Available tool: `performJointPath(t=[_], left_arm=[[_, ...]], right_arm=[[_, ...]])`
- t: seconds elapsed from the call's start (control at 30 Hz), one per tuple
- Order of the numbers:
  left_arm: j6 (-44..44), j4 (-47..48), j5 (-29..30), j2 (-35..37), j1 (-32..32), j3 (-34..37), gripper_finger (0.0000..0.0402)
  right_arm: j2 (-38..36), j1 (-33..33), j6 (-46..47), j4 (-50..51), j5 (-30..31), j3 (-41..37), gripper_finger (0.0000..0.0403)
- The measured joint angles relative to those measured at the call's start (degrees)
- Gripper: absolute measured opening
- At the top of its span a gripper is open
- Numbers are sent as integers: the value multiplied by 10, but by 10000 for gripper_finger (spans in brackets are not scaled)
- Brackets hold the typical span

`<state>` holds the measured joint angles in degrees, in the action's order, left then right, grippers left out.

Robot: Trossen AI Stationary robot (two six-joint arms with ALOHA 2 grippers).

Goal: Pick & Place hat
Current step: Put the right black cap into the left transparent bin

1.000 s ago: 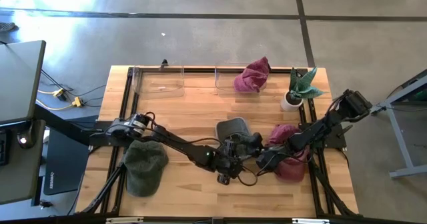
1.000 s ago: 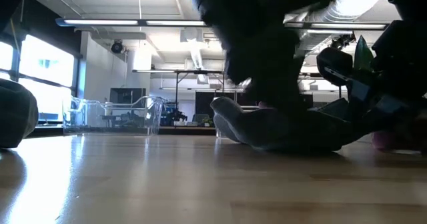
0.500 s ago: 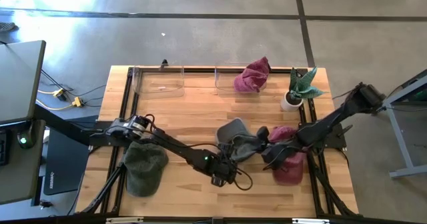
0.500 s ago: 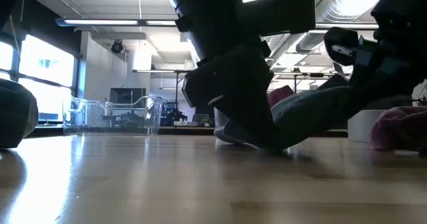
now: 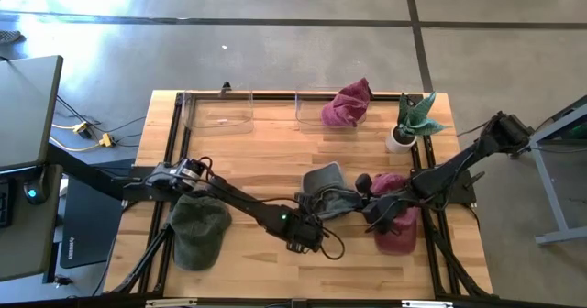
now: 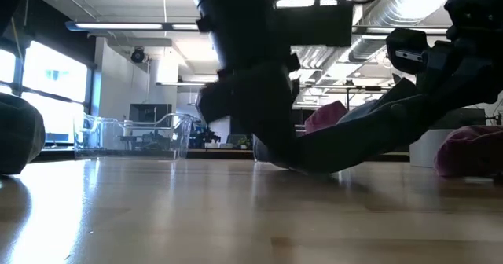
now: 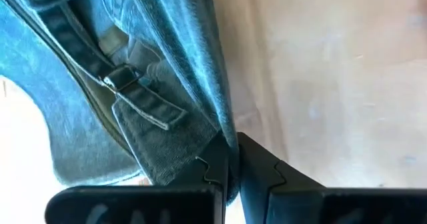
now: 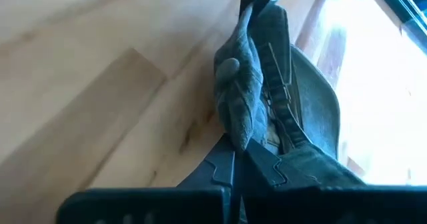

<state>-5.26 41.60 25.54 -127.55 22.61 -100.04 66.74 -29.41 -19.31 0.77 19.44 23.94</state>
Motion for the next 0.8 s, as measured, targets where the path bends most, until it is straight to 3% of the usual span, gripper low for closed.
performJointPath(t=[0.27, 0.4, 0.8], left_arm=[[-9, 96, -5, 0, 0, -74, 19], [-8, 89, 0, 0, -1, -106, 29], [-30, 12, -55, 0, -21, -114, 216]], right_arm=[[0, 0, 13, -17, -23, 0, 3], [0, 0, 14, -24, -26, 0, 5], [0, 2, 26, -36, -27, 0, 3]])
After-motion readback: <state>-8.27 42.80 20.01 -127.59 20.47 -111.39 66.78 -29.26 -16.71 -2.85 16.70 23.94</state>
